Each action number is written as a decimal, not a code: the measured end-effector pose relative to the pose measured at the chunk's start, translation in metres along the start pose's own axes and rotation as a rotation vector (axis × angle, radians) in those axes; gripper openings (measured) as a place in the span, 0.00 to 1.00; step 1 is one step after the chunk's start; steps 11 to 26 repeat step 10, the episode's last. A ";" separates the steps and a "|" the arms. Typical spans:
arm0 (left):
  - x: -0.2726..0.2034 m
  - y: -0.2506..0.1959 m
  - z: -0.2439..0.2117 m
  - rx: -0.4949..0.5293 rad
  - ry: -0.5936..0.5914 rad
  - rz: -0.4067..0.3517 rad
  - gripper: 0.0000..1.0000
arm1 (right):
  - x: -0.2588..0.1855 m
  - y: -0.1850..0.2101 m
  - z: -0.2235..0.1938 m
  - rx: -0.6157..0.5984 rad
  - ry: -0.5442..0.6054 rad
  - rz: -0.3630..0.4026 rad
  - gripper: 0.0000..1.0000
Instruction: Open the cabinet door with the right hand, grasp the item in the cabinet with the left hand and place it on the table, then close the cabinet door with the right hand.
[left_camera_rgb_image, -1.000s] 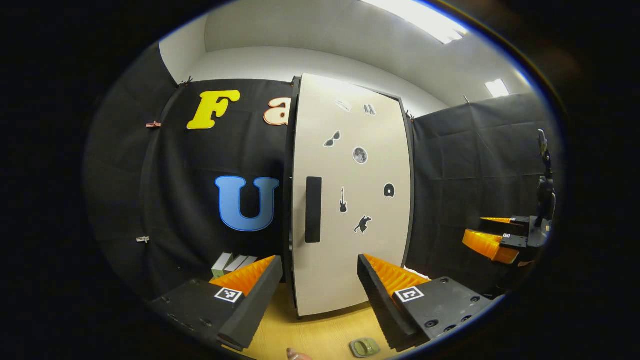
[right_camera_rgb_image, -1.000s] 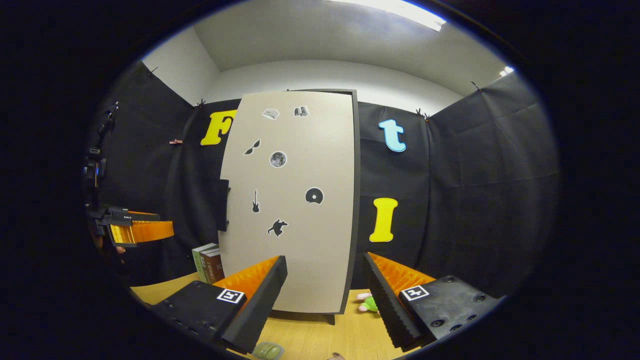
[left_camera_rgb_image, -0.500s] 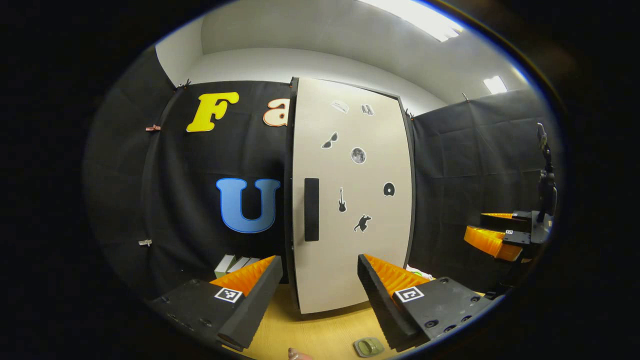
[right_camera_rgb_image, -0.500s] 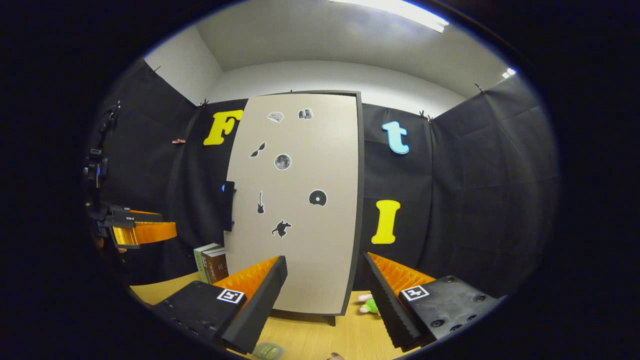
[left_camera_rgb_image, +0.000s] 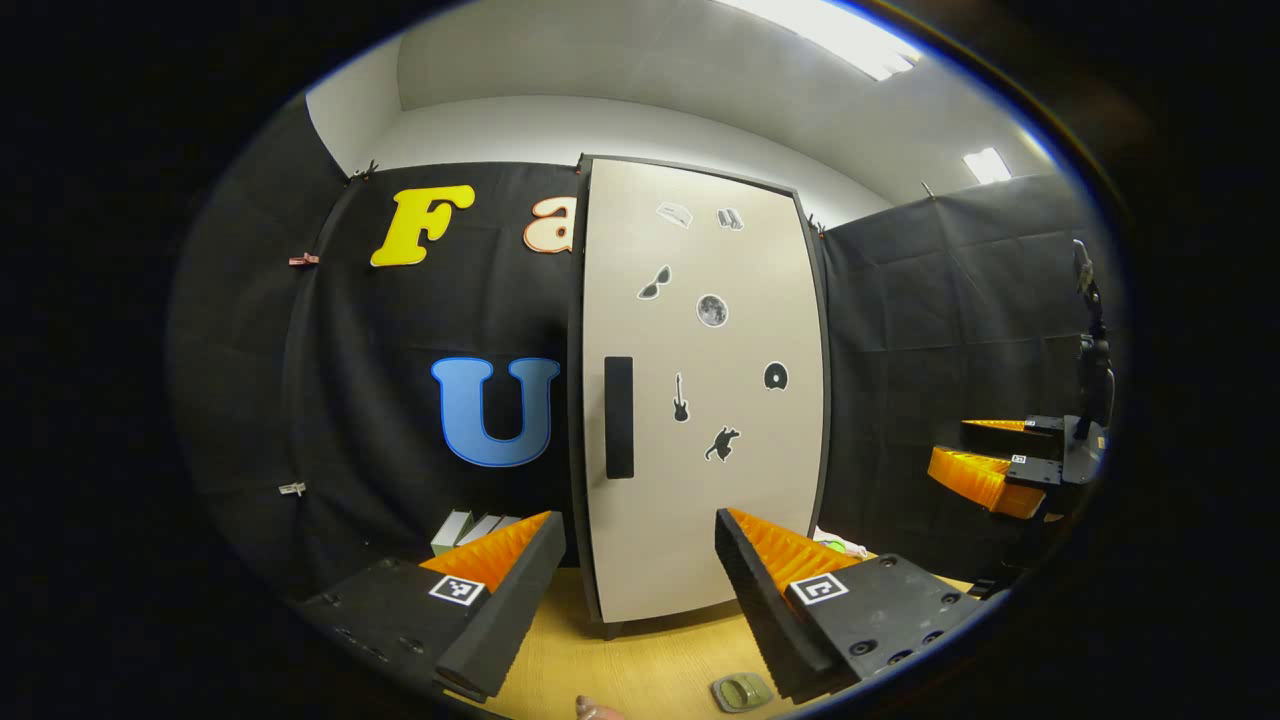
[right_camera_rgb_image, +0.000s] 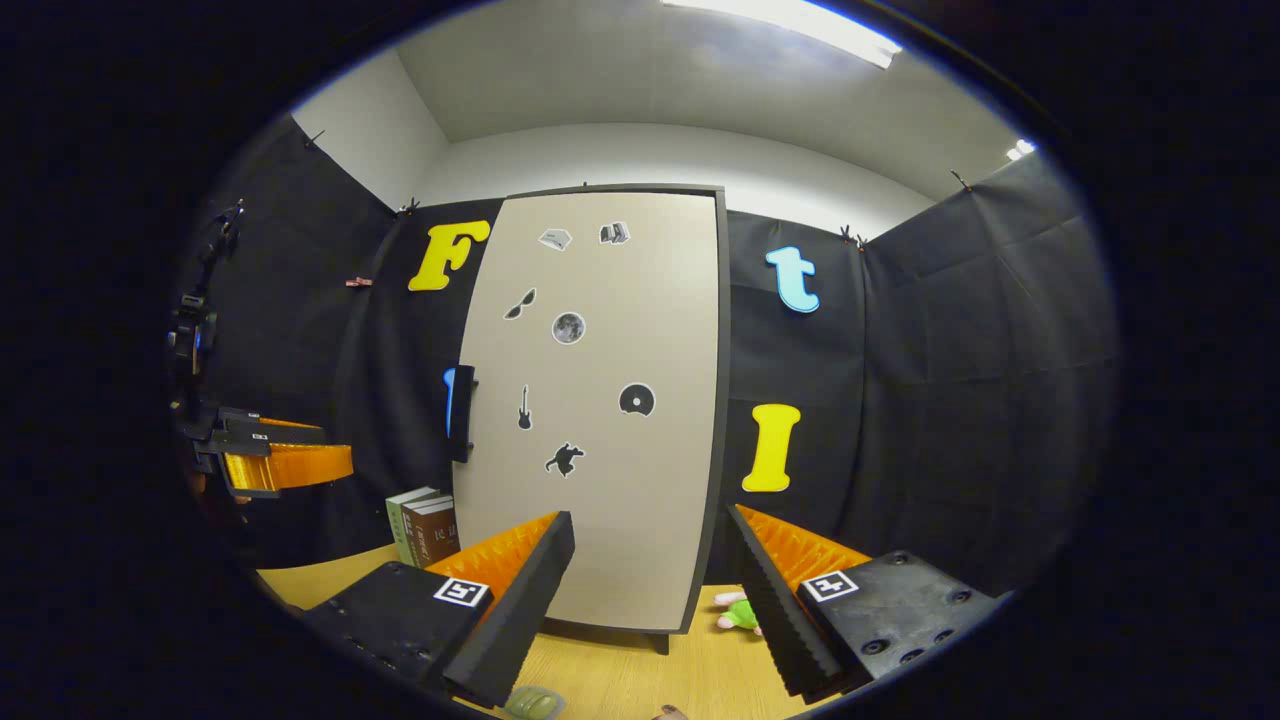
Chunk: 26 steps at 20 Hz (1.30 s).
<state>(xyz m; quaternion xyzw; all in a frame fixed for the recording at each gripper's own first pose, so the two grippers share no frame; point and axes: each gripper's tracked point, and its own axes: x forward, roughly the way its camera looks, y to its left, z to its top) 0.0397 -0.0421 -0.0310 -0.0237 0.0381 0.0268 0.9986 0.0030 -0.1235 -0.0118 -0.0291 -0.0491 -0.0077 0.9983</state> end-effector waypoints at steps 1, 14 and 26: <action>0.000 0.000 0.001 0.001 -0.001 0.000 0.95 | 0.000 0.000 0.001 0.004 -0.003 0.001 0.97; 0.000 0.000 -0.002 -0.004 0.004 0.002 0.95 | -0.003 -0.002 0.000 -0.010 -0.001 -0.002 0.97; 0.000 0.000 -0.002 -0.004 0.004 0.002 0.95 | -0.003 -0.002 0.000 -0.010 -0.001 -0.002 0.97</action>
